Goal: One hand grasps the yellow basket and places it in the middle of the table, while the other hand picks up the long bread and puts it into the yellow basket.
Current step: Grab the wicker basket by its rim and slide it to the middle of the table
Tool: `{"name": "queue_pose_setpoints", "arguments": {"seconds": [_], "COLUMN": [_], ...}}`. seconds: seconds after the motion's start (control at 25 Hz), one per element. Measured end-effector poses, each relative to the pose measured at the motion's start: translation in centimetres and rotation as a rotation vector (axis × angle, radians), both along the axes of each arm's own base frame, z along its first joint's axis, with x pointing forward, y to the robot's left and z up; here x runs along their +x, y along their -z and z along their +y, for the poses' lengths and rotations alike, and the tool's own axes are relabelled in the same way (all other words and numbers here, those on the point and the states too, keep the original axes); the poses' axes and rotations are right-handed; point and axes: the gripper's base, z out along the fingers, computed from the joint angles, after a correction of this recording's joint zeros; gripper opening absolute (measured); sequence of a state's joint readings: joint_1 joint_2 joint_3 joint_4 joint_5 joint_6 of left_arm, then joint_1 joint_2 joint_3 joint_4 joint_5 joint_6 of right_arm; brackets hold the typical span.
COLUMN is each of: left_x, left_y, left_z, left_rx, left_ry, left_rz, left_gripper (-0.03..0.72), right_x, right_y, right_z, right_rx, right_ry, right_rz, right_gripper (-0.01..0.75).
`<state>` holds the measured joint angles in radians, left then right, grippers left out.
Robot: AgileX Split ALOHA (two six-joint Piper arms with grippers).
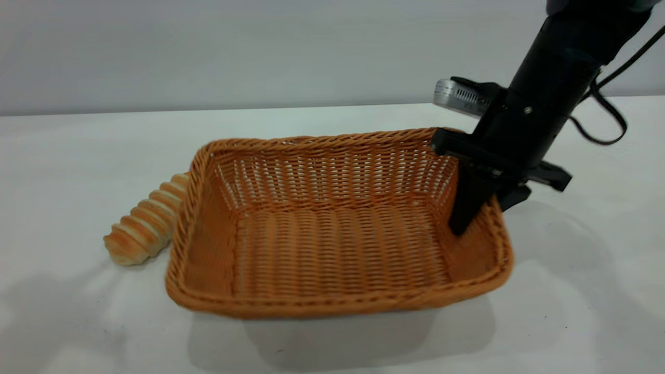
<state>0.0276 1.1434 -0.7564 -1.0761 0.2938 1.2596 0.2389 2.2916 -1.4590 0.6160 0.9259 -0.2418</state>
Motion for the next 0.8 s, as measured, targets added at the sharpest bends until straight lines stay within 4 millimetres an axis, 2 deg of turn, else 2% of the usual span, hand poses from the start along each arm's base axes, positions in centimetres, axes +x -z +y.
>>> {"name": "queue_pose_setpoints", "arguments": {"seconds": [0.24, 0.8], "left_x": [0.0, 0.0], "left_y": [0.0, 0.0], "left_z": [0.0, 0.0], "left_rx": [0.0, 0.0], "left_ry": [0.0, 0.0], "left_rz": [0.0, 0.0], "left_gripper": [0.237, 0.237], "right_x": [-0.2, -0.4], "right_y": [1.8, 2.1], "right_z": [0.6, 1.3], "right_rx": [0.048, 0.043], "right_ry": [0.068, 0.093], "right_rz": [0.072, 0.088], "right_gripper": [0.092, 0.092]}}
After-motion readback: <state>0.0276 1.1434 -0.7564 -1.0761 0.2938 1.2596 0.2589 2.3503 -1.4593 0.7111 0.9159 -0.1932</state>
